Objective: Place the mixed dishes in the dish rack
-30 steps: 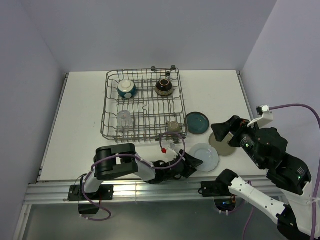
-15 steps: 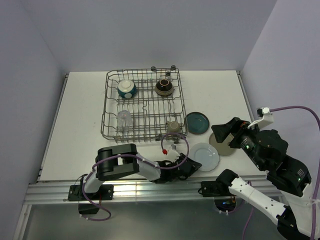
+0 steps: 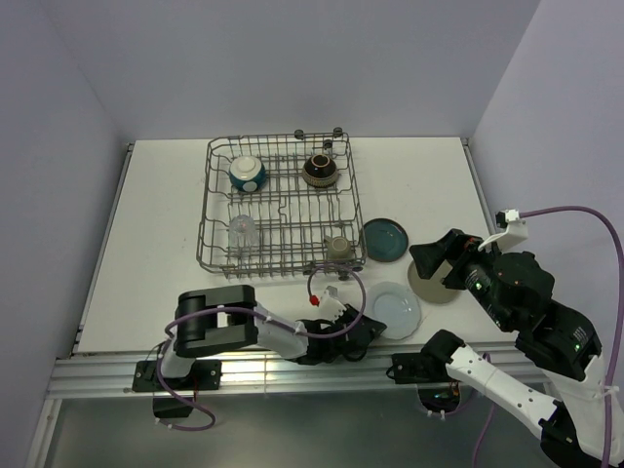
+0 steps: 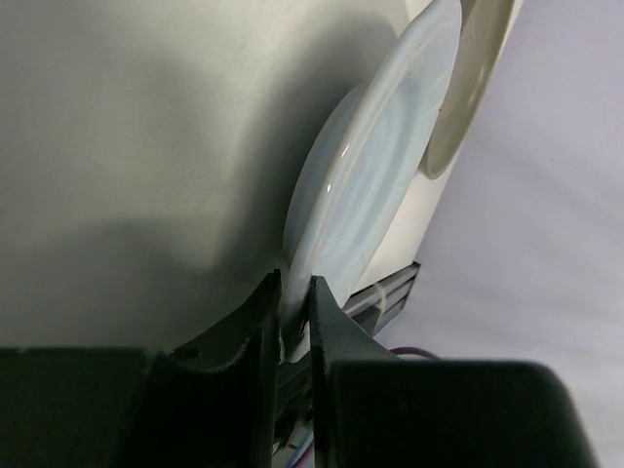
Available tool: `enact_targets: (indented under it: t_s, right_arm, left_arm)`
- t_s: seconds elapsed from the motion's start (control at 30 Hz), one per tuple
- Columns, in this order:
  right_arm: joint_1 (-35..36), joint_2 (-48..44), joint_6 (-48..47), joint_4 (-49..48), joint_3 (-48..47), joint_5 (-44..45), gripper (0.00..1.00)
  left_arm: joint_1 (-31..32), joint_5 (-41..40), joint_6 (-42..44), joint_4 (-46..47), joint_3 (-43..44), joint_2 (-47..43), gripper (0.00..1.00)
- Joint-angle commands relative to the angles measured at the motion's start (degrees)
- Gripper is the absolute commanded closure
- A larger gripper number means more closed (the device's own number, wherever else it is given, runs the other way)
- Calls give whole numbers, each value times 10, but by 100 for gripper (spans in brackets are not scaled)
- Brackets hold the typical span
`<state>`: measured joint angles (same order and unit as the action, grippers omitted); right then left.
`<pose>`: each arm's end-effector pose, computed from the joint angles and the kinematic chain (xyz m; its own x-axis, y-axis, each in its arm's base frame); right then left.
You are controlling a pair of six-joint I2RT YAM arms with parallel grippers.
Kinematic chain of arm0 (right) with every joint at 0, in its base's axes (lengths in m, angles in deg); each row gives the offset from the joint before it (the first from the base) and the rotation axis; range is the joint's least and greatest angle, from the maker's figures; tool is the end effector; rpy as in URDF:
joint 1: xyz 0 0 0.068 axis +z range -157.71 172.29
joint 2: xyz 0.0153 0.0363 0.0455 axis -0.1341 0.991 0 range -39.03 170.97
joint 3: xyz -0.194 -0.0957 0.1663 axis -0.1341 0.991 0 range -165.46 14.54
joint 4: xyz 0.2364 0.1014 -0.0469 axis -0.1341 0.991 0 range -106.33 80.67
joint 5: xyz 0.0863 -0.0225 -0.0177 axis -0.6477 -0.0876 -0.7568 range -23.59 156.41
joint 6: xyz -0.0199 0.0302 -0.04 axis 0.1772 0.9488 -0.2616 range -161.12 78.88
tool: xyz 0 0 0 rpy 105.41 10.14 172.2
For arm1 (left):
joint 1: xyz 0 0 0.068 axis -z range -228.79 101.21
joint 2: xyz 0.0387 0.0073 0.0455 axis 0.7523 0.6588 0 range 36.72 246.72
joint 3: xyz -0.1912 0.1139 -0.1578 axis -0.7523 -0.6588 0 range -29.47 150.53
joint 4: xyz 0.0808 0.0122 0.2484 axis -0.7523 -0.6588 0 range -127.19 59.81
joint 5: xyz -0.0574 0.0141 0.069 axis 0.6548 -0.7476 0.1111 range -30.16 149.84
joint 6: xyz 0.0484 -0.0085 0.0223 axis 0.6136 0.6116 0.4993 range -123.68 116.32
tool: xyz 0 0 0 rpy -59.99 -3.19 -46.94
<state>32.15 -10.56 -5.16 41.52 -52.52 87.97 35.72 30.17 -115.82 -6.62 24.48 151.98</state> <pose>0.0415 0.0176 0.4039 -0.3986 0.3789 -0.8352 -0.1181 0.8819 0.4564 0.0545 -0.3824 0.1018 -0.7445 -0.6674 0.0174 -0.3660 0.3862 -0.8467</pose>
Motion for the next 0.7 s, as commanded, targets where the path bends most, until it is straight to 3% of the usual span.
enact_targets:
  t_s: [0.0, 0.3, 0.4, 0.53, 0.67]
  right_arm:
    - [-3, -3, 2, -19, -3, 5, 0]
    - [-2, 11, -4, -13, 5, -12, 0]
    - [-3, 25, -11, -13, 6, -30, 0]
    - [-3, 33, -18, -22, 18, -74, 0]
    - [-3, 41, -20, -36, 40, -121, 0]
  left_arm:
    - [28, -30, 34, -191, -40, -23, 100]
    - [100, -107, 85, -215, -113, -164, 100]
    - [151, -145, 114, -234, -120, -215, 100]
    - [202, -218, 93, -321, -117, -279, 100]
    - [238, -290, 10, -458, -133, -381, 100]
